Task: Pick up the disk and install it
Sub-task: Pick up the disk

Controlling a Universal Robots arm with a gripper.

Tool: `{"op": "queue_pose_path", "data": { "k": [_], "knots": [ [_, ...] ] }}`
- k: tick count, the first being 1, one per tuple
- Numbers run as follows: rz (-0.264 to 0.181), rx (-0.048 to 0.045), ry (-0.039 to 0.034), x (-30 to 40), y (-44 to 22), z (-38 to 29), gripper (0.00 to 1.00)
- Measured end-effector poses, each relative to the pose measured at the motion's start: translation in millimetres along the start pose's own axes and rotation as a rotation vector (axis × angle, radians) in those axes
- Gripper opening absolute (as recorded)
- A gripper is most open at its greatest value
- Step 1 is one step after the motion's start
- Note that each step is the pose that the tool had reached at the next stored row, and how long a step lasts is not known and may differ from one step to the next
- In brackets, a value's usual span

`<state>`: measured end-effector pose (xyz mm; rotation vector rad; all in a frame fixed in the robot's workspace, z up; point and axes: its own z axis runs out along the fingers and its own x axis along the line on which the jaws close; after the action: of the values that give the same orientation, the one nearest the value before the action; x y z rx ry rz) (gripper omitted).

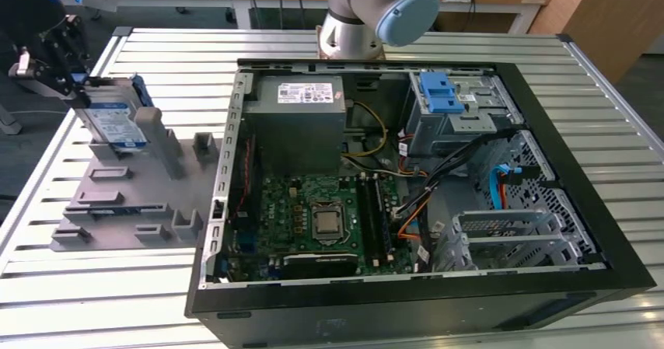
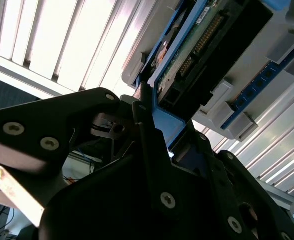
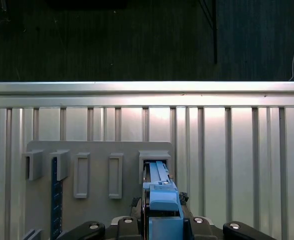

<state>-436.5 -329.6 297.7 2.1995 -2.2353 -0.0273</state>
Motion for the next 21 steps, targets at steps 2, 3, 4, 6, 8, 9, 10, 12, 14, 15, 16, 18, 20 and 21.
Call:
{"op": "queue_pose_path", "data": {
  "k": [2,3,4,6,8,9,10,12,14,15,16,18,20,21],
  "knots": [
    [0.000,0.0000,0.0000,0.0,0.0,-0.3,0.36],
    [0.000,0.0000,0.0000,0.0,0.0,-0.5,0.36],
    [0.000,-0.0003,0.0001,0.0,0.0,-1.1,0.36],
    [0.000,0.0002,-0.0001,0.0,0.0,-1.7,0.36],
    [0.000,0.0000,-0.0017,0.0,0.0,-2.1,0.36],
    [0.000,0.0001,-0.0018,0.0,0.1,-2.1,0.36],
    [0.000,0.0001,-0.0018,0.0,0.1,-2.3,0.36],
    [0.000,-0.0001,-0.0018,0.0,0.1,-2.8,0.36],
    [0.000,0.0000,-0.0017,0.0,0.1,-3.3,0.36],
    [0.000,-0.0001,-0.0017,0.0,0.1,-3.6,0.36],
    [0.000,-0.0001,-0.0017,0.0,0.1,-4.0,0.36],
    [0.000,-0.0001,-0.0017,0.0,0.1,-4.8,0.36],
    [0.000,-0.0002,-0.0017,-0.1,0.1,-6.0,0.36],
    [0.000,0.0000,-0.0018,-0.1,0.1,-6.6,0.36]
  ]
}}
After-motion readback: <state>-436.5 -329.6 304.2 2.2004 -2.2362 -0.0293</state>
